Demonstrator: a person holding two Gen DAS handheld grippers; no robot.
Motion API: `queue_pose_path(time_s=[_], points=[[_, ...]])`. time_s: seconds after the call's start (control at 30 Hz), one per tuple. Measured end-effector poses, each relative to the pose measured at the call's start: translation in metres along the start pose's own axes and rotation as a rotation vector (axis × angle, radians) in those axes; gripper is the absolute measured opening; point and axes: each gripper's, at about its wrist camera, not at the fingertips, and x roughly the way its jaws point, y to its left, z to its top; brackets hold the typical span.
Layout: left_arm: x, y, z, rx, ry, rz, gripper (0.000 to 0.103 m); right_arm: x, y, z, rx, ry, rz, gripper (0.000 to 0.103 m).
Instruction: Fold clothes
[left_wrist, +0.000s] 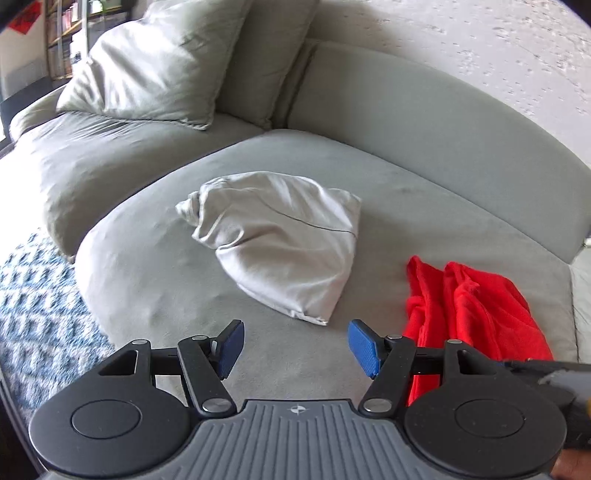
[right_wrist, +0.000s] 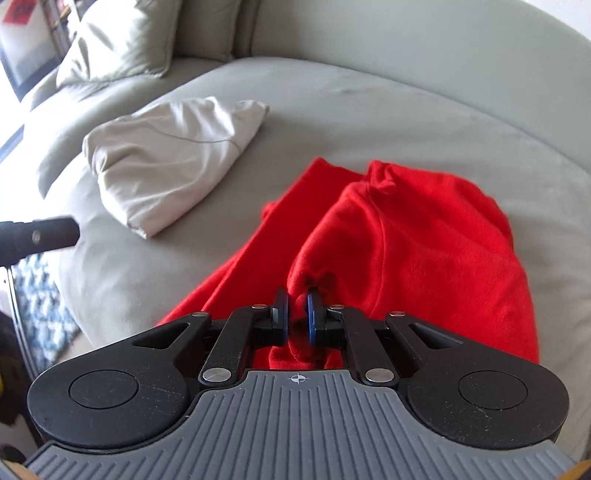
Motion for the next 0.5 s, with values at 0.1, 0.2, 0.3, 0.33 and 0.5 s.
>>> queue_pose_path(time_s=[0.1,0.2,0.3,0.33,0.5], points=[[-0.004,-0.001,0.002,-0.003,-0.019,-0.021,0.062,-0.019,-0.01,0.002,0.077,-0.071,0.028,0.009],[-0.009,-0.001,0.005,-0.01,-0.042,-0.026,0.062,-0.037,-0.004,0.003,0.067,-0.131,0.056,0.009],[-0.013,-0.001,0.007,-0.004,-0.055,-0.01,0.062,-0.046,0.009,0.003,0.024,-0.158,0.07,0.009],[-0.014,-0.001,0.007,-0.002,-0.056,-0.006,0.062,-0.045,0.014,0.003,0.006,-0.157,0.075,0.009],[-0.015,-0.001,0.004,0.007,-0.042,0.022,0.063,-0.025,0.032,-0.002,-0.066,-0.111,0.092,0.011]])
